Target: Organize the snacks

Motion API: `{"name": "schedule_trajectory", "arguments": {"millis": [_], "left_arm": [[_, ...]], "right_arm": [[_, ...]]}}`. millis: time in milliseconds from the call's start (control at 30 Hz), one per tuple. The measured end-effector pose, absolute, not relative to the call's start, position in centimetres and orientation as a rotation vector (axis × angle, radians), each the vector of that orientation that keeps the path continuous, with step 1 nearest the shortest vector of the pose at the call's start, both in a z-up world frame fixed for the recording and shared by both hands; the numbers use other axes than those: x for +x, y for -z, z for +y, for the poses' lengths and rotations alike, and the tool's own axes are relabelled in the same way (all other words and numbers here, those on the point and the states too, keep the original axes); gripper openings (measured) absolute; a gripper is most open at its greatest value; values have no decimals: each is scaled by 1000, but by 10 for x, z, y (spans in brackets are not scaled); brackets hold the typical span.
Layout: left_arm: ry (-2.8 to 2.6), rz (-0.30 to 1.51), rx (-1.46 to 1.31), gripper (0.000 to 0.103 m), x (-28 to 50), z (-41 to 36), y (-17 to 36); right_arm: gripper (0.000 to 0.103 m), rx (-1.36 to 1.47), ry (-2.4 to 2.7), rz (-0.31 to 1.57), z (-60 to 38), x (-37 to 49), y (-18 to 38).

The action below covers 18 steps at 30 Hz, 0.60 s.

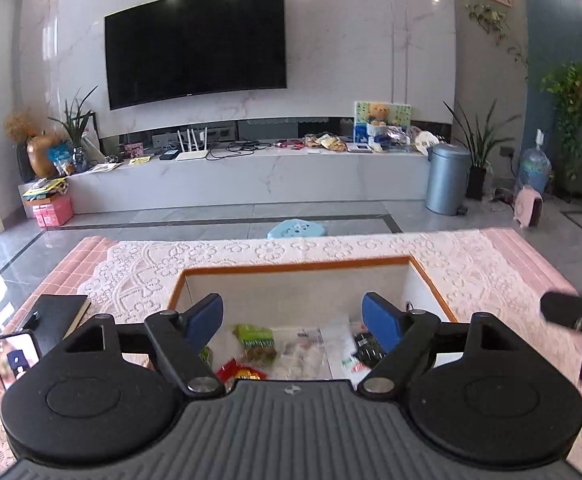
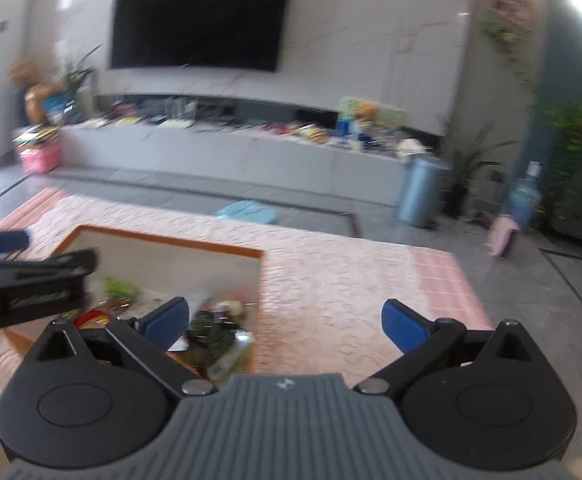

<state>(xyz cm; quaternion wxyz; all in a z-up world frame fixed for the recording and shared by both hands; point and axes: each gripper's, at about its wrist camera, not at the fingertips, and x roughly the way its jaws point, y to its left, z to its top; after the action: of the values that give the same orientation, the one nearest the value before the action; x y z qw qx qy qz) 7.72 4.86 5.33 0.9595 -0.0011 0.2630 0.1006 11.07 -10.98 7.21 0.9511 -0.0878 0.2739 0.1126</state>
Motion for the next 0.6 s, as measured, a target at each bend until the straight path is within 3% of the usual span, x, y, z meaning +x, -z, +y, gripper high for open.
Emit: {"name": "schedule_trajectory", "arguments": {"millis": [600], "left_arm": [[-186,597,80,93,33,4,-25]], "right_arm": [[100,-46,-190,550,-156,52,-29]]}}
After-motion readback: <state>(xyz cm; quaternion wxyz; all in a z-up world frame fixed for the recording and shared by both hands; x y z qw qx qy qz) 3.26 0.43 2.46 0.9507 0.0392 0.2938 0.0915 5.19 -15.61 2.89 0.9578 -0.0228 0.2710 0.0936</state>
